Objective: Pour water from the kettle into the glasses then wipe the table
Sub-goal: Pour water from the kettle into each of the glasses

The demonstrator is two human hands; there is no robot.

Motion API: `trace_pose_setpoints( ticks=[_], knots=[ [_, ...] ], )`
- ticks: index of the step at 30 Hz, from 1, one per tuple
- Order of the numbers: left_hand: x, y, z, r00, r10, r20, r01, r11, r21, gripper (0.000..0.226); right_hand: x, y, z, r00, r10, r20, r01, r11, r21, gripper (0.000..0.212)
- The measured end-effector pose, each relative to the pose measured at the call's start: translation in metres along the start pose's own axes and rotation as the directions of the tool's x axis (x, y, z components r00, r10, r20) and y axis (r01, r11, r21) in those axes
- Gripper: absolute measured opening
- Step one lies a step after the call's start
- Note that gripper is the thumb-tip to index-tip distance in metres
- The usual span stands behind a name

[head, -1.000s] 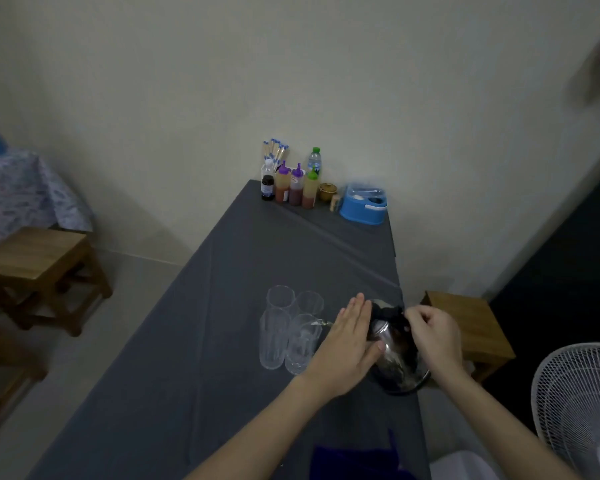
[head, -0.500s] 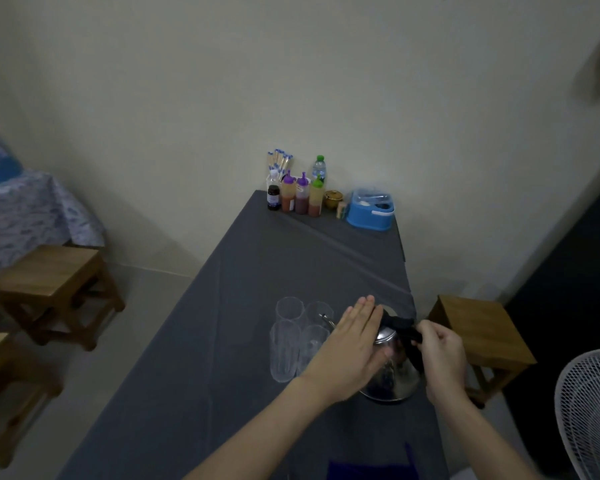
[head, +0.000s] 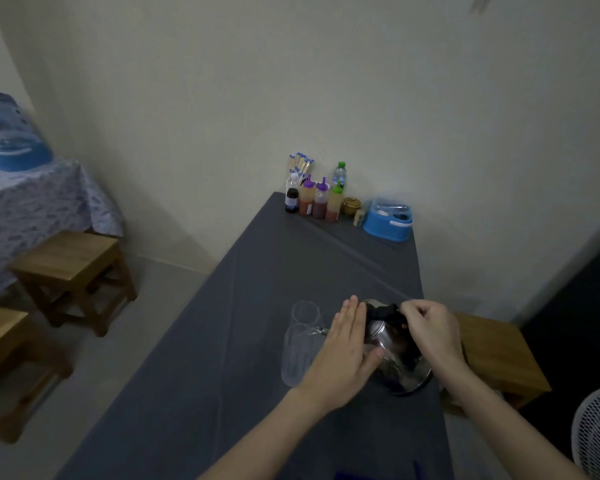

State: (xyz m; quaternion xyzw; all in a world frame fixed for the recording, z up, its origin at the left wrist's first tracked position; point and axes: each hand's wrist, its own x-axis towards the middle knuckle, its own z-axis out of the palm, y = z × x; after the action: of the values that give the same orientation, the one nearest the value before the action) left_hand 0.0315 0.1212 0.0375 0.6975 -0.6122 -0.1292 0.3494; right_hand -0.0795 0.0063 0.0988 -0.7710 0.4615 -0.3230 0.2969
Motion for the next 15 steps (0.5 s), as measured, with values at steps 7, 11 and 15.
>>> trace_pose_setpoints(
  ticks=[7, 11, 15],
  knots=[
    [0.001, 0.000, 0.000, 0.999, -0.045, -0.017, 0.044, 0.996, -0.076, 0.084, 0.013, -0.015, -0.002, 0.997, -0.067, 0.045, 0.073, 0.988, -0.135, 0.036],
    [0.000, -0.001, 0.000, 0.998, -0.049, -0.041, 0.046, 0.995, -0.083, 0.085, 0.015, -0.020, -0.001, 0.992, -0.116, 0.057, 0.124, 0.979, -0.163, 0.041],
    [0.001, -0.001, -0.002, 0.997, -0.052, -0.061, 0.045, 0.994, -0.102, 0.088, 0.017, -0.025, 0.000, 0.986, -0.150, 0.076, 0.161, 0.972, -0.174, 0.041]
  ],
)
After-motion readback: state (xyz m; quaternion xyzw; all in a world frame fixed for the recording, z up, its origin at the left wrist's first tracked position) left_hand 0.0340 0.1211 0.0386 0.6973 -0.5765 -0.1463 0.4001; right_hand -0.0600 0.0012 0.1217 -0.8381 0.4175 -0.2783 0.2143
